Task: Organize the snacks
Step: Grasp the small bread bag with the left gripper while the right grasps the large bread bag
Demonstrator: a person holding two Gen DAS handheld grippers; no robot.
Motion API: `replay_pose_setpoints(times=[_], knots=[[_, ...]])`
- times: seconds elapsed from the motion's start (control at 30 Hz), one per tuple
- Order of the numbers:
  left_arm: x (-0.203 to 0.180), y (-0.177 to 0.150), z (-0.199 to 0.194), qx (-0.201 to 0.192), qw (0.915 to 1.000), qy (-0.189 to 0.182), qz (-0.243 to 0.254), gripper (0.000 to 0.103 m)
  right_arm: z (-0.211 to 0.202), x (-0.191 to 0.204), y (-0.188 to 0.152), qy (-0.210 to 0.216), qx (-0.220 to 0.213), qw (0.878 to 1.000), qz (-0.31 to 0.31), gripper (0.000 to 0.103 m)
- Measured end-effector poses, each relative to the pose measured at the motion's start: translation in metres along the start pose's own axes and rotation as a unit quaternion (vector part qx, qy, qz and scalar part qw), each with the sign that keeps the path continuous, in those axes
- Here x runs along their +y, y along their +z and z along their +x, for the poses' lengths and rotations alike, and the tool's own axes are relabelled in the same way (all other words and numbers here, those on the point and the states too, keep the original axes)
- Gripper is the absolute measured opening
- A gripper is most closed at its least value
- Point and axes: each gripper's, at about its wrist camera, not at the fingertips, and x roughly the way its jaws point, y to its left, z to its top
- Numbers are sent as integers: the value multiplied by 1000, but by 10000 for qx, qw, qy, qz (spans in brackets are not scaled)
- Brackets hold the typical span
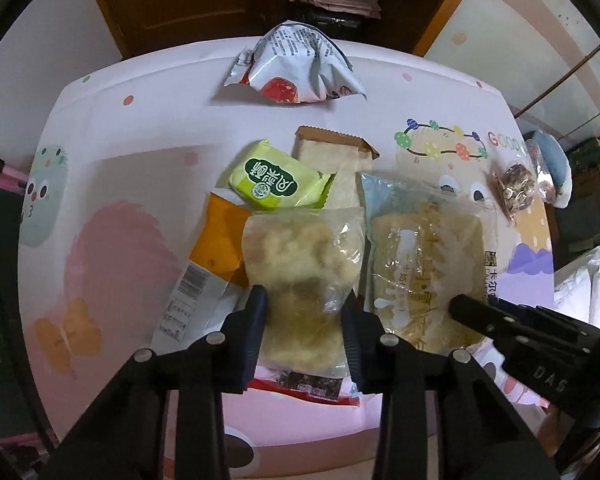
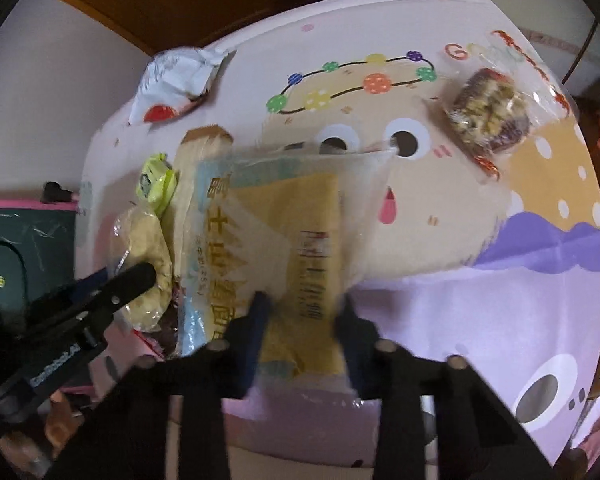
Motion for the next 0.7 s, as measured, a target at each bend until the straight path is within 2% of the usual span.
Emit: replay_pose_setpoints(times=[0.17,0.3,0.4,0.7], knots=[[3,-7,-22,-239,9995,-104,-159,33,-21,-1,-4,64,-285,9995,-100,16],[4,-17,-50,-521,9983,-171,-191,33,-48,9,-11,-51,-657,9974,-309,15],[5,-27,-77,-731,9966,-281,-238,33,-76,11,-18,30,-922,9949,-407,15],[1,-80,-188,-1499,9873,-511,-141,33,-173,33,-65,468,-1740,9805,-790,15]])
